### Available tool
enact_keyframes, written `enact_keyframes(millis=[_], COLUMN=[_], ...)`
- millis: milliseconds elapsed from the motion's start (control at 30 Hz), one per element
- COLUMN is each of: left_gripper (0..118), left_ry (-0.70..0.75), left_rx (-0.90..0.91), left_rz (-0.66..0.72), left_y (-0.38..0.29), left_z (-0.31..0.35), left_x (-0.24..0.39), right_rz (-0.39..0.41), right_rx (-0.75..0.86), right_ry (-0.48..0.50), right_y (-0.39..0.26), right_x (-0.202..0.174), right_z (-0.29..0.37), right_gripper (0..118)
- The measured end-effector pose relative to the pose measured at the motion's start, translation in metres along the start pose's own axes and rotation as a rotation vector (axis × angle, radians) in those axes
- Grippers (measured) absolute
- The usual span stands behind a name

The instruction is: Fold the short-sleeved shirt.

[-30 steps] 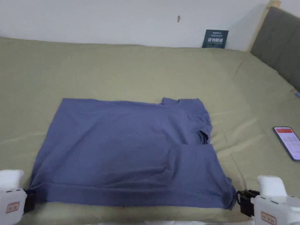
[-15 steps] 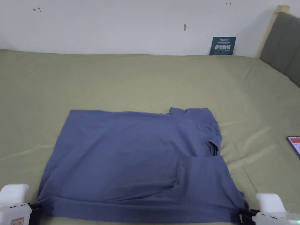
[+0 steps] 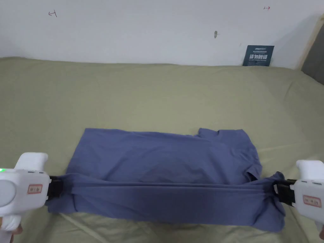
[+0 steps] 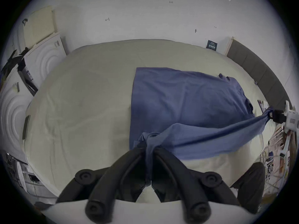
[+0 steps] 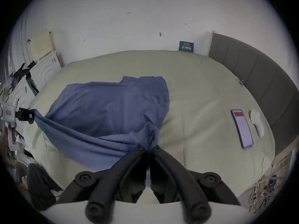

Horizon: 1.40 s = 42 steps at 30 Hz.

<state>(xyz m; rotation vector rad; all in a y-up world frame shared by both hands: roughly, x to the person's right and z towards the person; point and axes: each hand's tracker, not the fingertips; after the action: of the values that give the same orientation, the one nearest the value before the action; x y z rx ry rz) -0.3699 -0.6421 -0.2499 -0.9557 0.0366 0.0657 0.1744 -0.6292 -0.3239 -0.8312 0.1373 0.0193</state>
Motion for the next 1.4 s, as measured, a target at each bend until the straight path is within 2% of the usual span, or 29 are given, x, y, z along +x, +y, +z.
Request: enact_keyframes(millis=[200, 233, 267, 300, 333, 367, 400, 433, 467, 500, 600, 633, 667, 700, 733, 833, 900, 933, 967, 1000, 1033, 1133, 1233, 1300, 1333, 1367, 1400], left_gripper=[6, 7, 13, 32, 77, 98, 98, 98, 98, 98, 94, 85, 66, 27, 0, 0, 4, 27, 63, 94, 100, 100, 93, 72, 44, 9, 8], left_ry=[-0.029, -0.035, -0.041, -0.048, -0.057, -0.051, -0.029, 0.01, 0.021, 0.025, 0.099, 0.088, 0.081, 0.075, 0.114, 0.026, 0.006, 0.001, 0.002, -0.008, -0.003, -0.001, 0.026, 0.061, 0.082, 0.066, 0.046], left_rx=[-0.076, -0.086, -0.092, -0.096, -0.087, -0.068, -0.067, -0.044, -0.017, -0.018, -0.009, -0.002, -0.003, 0.0, 0.022, -0.016, -0.027, -0.026, -0.028, -0.047, -0.072, -0.085, -0.132, -0.128, -0.117, -0.103, -0.1], left_rz=[0.038, 0.043, 0.049, 0.059, 0.069, 0.075, 0.081, 0.089, 0.09, 0.092, 0.107, 0.107, 0.108, 0.12, 0.142, 0.179, 0.194, 0.186, 0.18, 0.171, 0.166, 0.169, 0.172, 0.129, 0.096, 0.085, 0.098], left_y=[0.046, 0.05, 0.052, 0.053, 0.051, 0.048, 0.045, 0.04, 0.036, 0.029, 0.009, 0.002, -0.003, -0.01, -0.016, -0.028, -0.027, -0.027, -0.027, -0.025, -0.022, -0.017, -0.014, -0.016, -0.017, -0.018, -0.018], left_z=[-0.054, -0.062, -0.069, -0.075, -0.077, -0.079, -0.079, -0.075, -0.07, -0.063, -0.037, -0.032, -0.026, -0.022, -0.024, -0.024, -0.028, -0.032, -0.037, -0.042, -0.051, -0.067, -0.083, -0.081, -0.077, -0.073, -0.069], left_x=[-0.002, -0.002, -0.002, -0.004, -0.006, -0.006, -0.007, -0.009, -0.012, -0.016, -0.022, -0.028, -0.031, -0.031, -0.027, -0.024, -0.02, -0.017, -0.013, -0.01, -0.01, -0.004, 0.001, 0.003, 0.004, 0.002, 0.001], right_rz=[-0.015, -0.029, -0.048, -0.081, -0.114, -0.143, -0.16, -0.161, -0.154, -0.144, -0.122, -0.107, -0.102, -0.098, -0.107, -0.154, -0.154, -0.156, -0.158, -0.158, -0.157, -0.148, -0.146, -0.133, -0.122, -0.119, -0.117], right_rx=[-0.089, -0.099, -0.106, -0.118, -0.126, -0.13, -0.135, -0.127, -0.015, -0.072, -0.085, -0.075, -0.06, -0.057, -0.029, -0.066, -0.066, -0.073, -0.075, -0.081, -0.085, -0.091, -0.101, -0.11, -0.102, -0.102, -0.101], right_ry=[-0.022, -0.024, -0.024, -0.007, 0.009, 0.01, 0.031, 0.035, 0.012, 0.017, -0.014, -0.026, -0.047, -0.07, -0.104, -0.038, -0.046, -0.045, -0.042, -0.039, -0.038, -0.035, -0.025, -0.022, -0.029, -0.027, -0.022], right_y=[0.034, 0.037, 0.037, 0.036, 0.035, 0.032, 0.027, 0.021, 0.02, 0.012, -0.008, -0.015, -0.022, -0.027, -0.035, -0.049, -0.056, -0.053, -0.053, -0.053, -0.054, -0.054, -0.055, -0.053, -0.054, -0.054, -0.052], right_x=[0.004, 0.006, 0.006, 0.008, 0.01, 0.012, 0.013, 0.014, 0.017, 0.018, 0.018, 0.017, 0.014, 0.011, 0.01, 0.013, 0.01, 0.01, 0.01, 0.01, 0.009, 0.008, 0.014, 0.017, 0.012, 0.011, 0.012], right_z=[-0.069, -0.078, -0.082, -0.086, -0.087, -0.085, -0.08, -0.074, -0.057, -0.046, -0.025, -0.015, -0.013, -0.012, -0.008, -0.008, -0.008, -0.007, -0.008, -0.009, -0.01, -0.011, -0.022, -0.025, -0.023, -0.024, -0.026], right_gripper=[3, 3, 8, 26, 75, 108, 116, 112, 110, 110, 102, 84, 54, 15, 0, 0, 0, 0, 0, 0, 0, 0, 0, 0, 0, 0, 2])
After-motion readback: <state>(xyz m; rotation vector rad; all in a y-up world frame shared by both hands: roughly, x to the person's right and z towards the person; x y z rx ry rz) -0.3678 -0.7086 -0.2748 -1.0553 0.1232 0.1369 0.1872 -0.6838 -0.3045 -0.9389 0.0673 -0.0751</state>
